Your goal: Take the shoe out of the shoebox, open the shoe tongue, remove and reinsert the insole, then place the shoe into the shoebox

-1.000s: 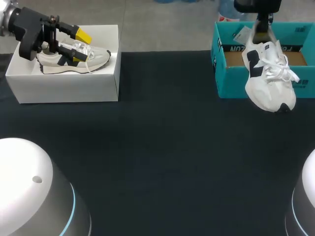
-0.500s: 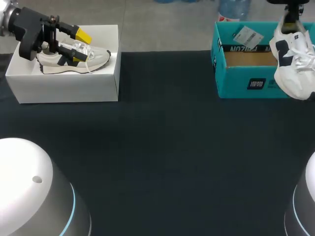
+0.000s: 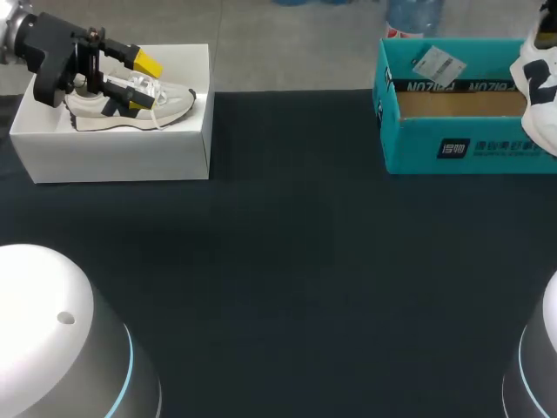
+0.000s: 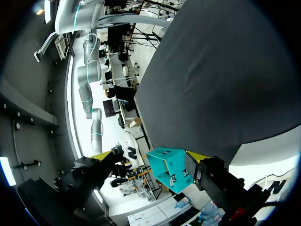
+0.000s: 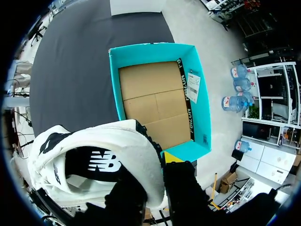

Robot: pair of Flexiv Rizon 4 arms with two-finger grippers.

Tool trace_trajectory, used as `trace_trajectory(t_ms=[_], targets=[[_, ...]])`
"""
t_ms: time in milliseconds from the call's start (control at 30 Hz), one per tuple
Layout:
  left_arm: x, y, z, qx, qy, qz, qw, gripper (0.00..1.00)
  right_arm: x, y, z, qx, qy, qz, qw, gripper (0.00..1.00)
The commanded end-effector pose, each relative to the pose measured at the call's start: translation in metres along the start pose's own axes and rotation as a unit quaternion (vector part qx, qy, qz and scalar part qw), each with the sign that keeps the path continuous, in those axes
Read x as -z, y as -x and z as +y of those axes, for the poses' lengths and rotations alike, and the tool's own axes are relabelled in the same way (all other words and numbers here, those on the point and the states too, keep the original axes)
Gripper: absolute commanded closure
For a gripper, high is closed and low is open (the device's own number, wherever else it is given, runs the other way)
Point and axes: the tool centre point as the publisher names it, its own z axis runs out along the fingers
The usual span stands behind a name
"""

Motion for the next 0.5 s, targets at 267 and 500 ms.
trace_trajectory(t_ms=[267,500], targets=[[0.0,0.001,0.0,0.0,-0.001,0.002,1.0,0.0,0.002,0.001,0.001,0.001,-0.002,0.002,1.0,1.0],[0.0,0.001,0.0,0.0,-0.001,0.002,1.0,0.0,0.0,0.016,-0.016,-0.011,-0.013,-0.016,1.0,1.0]])
